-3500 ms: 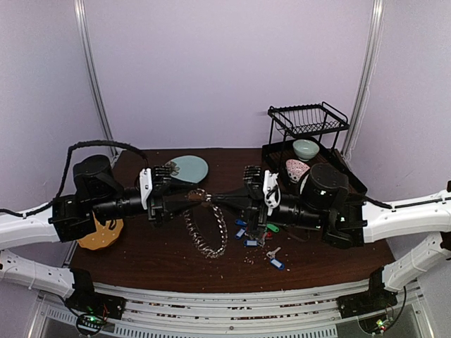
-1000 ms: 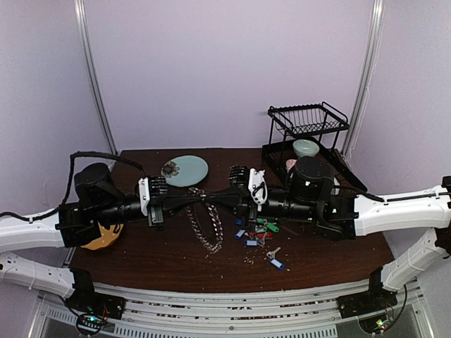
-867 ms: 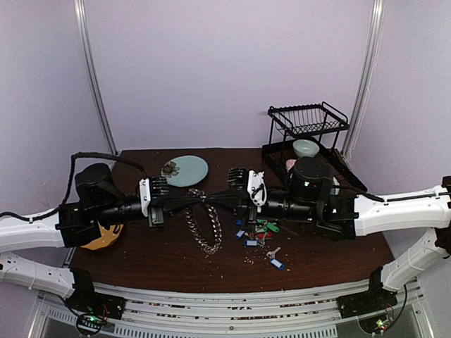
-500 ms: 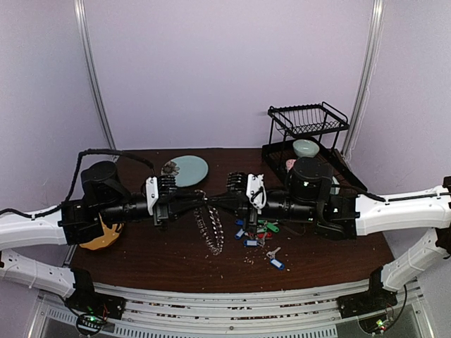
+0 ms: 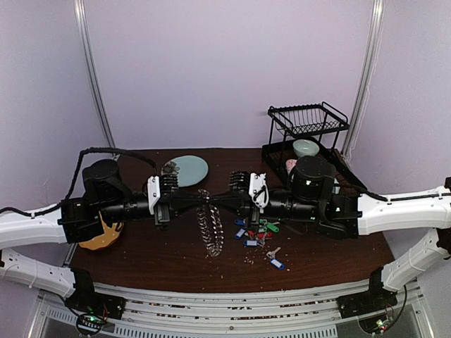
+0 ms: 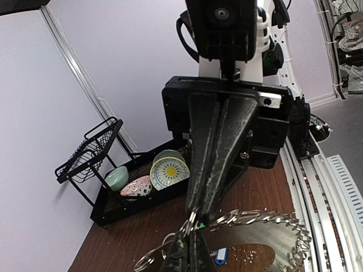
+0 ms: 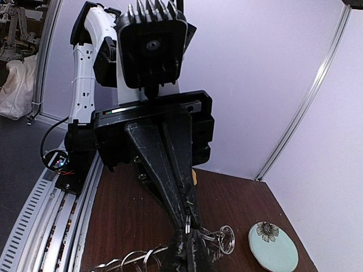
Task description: Put the keys on the keyring
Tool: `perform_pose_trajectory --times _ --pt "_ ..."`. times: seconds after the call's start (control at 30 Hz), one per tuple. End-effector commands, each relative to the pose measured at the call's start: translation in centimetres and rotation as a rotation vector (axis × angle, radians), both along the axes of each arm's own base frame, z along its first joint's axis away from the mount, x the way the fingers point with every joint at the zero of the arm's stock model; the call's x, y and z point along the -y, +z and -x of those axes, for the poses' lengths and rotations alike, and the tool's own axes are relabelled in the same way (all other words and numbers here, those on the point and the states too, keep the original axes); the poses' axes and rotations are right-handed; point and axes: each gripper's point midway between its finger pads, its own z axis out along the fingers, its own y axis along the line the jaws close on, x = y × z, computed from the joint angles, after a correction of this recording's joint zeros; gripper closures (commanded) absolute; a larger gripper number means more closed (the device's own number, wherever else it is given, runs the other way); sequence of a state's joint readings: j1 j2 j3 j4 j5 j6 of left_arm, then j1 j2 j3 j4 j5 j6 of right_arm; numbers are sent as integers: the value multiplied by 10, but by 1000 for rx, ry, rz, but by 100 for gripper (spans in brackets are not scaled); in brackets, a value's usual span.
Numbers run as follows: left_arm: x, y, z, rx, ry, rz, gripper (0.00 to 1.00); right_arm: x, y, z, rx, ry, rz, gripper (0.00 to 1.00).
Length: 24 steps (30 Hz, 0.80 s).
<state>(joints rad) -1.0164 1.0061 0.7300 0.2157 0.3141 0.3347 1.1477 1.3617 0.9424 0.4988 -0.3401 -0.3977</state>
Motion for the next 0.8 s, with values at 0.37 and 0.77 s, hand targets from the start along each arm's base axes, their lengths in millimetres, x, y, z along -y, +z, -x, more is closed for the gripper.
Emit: perform_pose_trajectory --times 0.37,0.77 --pt "9 7 6 26 -60 -1 100 5 30 11 49 43 -79 100" --pt "-5 14 6 146 -18 36 100 11 23 2 15 -7 -32 72"
